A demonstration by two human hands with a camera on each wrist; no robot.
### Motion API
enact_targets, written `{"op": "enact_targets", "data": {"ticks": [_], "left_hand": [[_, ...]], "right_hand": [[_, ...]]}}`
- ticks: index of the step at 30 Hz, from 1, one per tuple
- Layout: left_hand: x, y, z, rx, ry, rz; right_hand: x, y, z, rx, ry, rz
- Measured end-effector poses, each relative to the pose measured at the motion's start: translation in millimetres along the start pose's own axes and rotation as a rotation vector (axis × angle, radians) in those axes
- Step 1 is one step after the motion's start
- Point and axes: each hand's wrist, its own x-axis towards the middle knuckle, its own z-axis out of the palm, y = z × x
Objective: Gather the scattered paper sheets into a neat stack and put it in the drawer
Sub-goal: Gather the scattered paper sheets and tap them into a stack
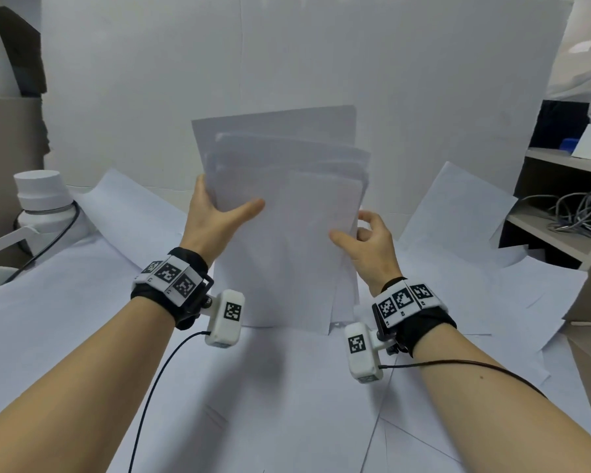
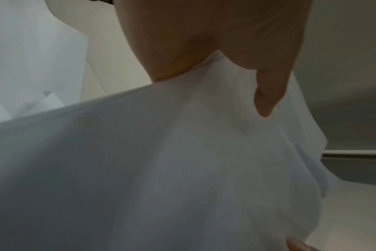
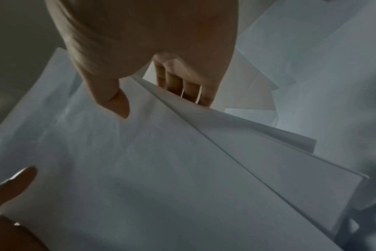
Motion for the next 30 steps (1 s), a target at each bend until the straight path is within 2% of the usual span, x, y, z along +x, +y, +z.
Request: {"op": "enact_targets", "data": {"ticks": [3, 6, 11, 15, 17, 19, 21, 23, 26, 30], "left_hand": [[3.8, 4.3, 0.0, 0.016, -0.132, 0.014], [4.6, 3.4, 6.5, 0.005, -0.167, 0.019], [9.0, -5.0, 9.2, 0.111, -0.064, 0.011], [14.4, 4.4, 12.9, 0.036, 0.026, 0.026], [17.1, 11.3, 12.0, -0.053, 0.087, 0.029], [20.0, 17.0, 7.1, -0.170, 0.147, 0.011], [23.5, 19.1, 0.8, -0.328, 0.191, -0.036], [26.8, 17.4, -3.8, -0.507, 0.205, -0.116], [28.3, 4.7, -8.7, -0.635, 0.173, -0.228], [16.3, -21.1, -16.6, -0.649, 0.143, -0.382]], "right_hand": [[3.4, 3.9, 3.0, 0.005, -0.034, 0.006], [3.2, 11.8, 12.3, 0.039, -0.037, 0.036], [4.6, 19.4, 19.6, -0.091, 0.128, -0.001], [4.1, 8.1, 19.0, -0.147, 0.170, -0.036], [6.4, 12.0, 15.1, -0.272, 0.277, 0.031], [7.2, 19.3, 7.2, -0.338, 0.395, 0.192], [4.0, 26.6, -0.5, -0.194, 0.387, 0.384], [-1.8, 31.6, -3.4, 0.137, 0.229, 0.501], [-6.5, 33.0, -0.1, 0.428, 0.033, 0.437], [1.6, 23.6, 4.2, 0.497, 0.039, 0.260]]}}
